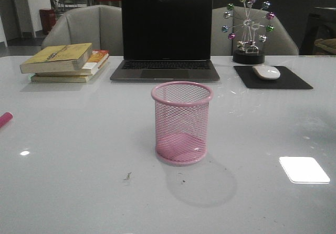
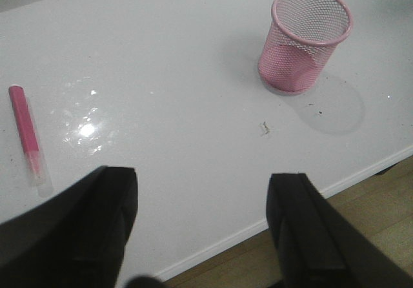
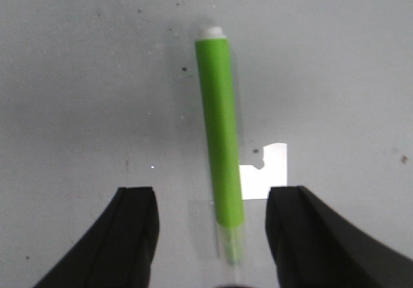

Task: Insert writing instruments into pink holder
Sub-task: 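Lower the right gripper over the green marker and close on it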

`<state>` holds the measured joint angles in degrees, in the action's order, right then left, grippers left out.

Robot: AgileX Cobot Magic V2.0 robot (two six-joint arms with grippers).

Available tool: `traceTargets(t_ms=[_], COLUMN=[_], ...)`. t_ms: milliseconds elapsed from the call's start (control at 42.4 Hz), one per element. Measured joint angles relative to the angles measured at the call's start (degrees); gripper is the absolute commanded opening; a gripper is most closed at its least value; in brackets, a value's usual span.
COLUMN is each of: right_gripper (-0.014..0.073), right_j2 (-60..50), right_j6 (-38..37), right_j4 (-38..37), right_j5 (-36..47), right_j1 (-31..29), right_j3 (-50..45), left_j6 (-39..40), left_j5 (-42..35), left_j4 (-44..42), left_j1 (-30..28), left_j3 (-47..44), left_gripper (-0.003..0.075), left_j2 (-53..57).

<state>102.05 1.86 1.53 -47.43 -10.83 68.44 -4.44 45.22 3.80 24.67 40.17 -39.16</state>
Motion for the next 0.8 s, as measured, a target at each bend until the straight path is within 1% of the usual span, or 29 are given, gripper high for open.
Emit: traceTargets(t_ms=[71,212,471,660,730,801], right_gripper=[0.0486,0.0486,0.0486,0.0486,0.0461,0.0380], right_j2=[2.2,5.5,7.4,9.8,10.0,10.2], right_j6=[2.1,4.5,5.0,5.1,5.1,5.1], right_j4=[2.2,3.5,2.4,1.7,1.6,1.6], right_j5=[0.0,0.8,5.2,6.0,6.2,6.6], right_j1=[-0.6,-0.9,-0.9,-1.0,-1.0,-1.0], right_j3=[1.8,4.0,4.2,4.3,4.5,4.6], left_j6=[0.0,0.0,0.0,0.0,0.0,0.0], left_j5=[0.0,0.2,0.3,0.3,0.3,0.3], left_j4=[0.0,0.0,0.0,0.0,0.1,0.1], left_j1=[0.0,0.0,0.0,0.0,0.0,0.0], left_j3=[0.0,0.0,0.0,0.0,0.0,0.0], left_gripper=[0.0496,0.0496,0.0496,0.0496,0.0496,0.0496], left_j2=[0.0,0.0,0.0,0.0,0.0,0.0])
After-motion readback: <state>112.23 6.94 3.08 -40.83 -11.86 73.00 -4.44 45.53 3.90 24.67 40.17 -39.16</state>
